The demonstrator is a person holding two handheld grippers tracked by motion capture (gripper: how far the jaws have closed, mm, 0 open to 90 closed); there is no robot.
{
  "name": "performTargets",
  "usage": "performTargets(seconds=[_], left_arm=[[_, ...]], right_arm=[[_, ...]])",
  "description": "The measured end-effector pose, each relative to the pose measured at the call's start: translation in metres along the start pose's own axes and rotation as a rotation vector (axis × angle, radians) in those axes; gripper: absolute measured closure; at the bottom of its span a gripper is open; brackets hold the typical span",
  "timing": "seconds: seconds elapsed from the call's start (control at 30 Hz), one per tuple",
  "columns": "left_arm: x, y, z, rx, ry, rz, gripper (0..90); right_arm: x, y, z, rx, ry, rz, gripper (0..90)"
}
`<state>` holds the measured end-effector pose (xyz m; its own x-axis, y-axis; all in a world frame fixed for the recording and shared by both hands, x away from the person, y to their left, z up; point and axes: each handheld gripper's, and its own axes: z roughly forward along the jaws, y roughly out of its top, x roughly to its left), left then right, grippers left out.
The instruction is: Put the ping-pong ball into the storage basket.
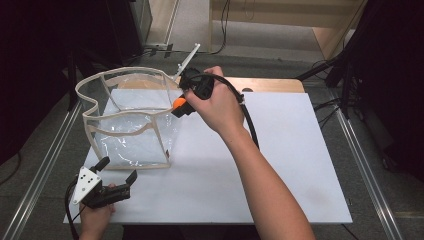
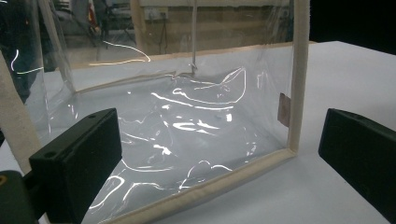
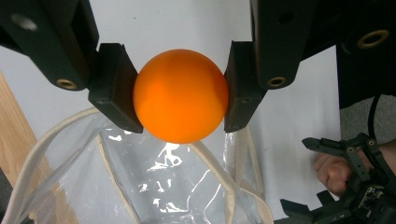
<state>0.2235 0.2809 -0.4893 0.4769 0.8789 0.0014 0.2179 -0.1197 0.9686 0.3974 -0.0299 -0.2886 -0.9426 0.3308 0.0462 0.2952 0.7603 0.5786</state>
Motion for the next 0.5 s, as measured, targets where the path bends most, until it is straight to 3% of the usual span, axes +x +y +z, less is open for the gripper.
performTargets(seconds=[0.5], left_arm=[[0.0, 0.0, 0.0, 0.0, 0.0, 0.001, 0.0]], right_arm=[[-0.0048, 0.0096, -0.0019, -0.009, 0.0, -0.002, 48.4]])
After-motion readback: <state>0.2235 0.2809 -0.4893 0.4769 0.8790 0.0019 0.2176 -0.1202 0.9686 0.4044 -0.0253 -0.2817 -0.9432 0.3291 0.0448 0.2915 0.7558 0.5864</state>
